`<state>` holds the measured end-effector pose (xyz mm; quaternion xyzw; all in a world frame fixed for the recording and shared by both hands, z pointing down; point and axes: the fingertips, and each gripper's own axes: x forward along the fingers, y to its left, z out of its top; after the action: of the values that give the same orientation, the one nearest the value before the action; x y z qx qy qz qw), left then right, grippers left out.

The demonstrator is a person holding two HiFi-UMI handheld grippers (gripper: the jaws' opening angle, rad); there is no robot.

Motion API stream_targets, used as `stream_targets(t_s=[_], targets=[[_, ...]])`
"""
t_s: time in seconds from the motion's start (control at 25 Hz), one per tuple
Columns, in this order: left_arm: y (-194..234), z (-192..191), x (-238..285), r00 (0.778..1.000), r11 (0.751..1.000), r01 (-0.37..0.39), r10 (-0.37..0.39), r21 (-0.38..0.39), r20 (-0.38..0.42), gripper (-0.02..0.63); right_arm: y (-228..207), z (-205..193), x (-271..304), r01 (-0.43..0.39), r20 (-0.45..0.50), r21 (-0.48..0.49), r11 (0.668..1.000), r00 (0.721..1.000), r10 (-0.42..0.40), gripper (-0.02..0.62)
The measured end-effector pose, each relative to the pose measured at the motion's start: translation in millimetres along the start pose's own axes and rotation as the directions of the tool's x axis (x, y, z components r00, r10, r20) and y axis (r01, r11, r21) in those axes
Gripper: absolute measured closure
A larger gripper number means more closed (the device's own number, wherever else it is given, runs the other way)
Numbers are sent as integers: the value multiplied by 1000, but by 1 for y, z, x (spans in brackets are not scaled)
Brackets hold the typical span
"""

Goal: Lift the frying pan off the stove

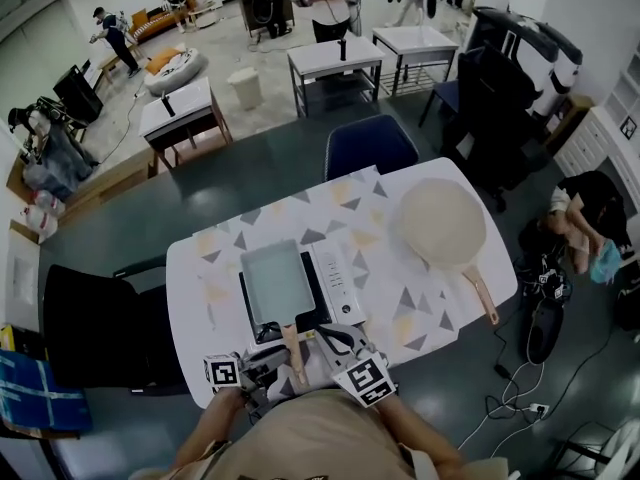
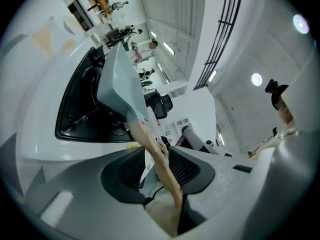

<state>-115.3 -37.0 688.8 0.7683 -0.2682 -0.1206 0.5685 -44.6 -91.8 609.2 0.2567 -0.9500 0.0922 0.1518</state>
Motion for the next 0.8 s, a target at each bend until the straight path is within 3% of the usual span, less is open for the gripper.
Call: stream_targets(t_s=[0.2, 0.36, 0.48, 0.8], targets=[[-7, 1, 12, 998, 996, 30, -34, -88, -47, 471, -2, -4, 0, 30, -9, 12, 999, 1000, -30, 592], [1, -3, 19, 997, 977, 30, -46, -209, -70, 460, -2, -5, 1, 46, -14, 16, 999, 999, -46, 592], [0, -3, 30, 991, 973, 68, -92, -220, -98, 446, -3, -8, 2, 61, -20, 22, 998, 998, -60, 592], [7, 2, 56, 987, 954, 97, -129, -284, -96, 436, -6, -16, -1, 93, -38, 44, 995, 995, -91, 592]])
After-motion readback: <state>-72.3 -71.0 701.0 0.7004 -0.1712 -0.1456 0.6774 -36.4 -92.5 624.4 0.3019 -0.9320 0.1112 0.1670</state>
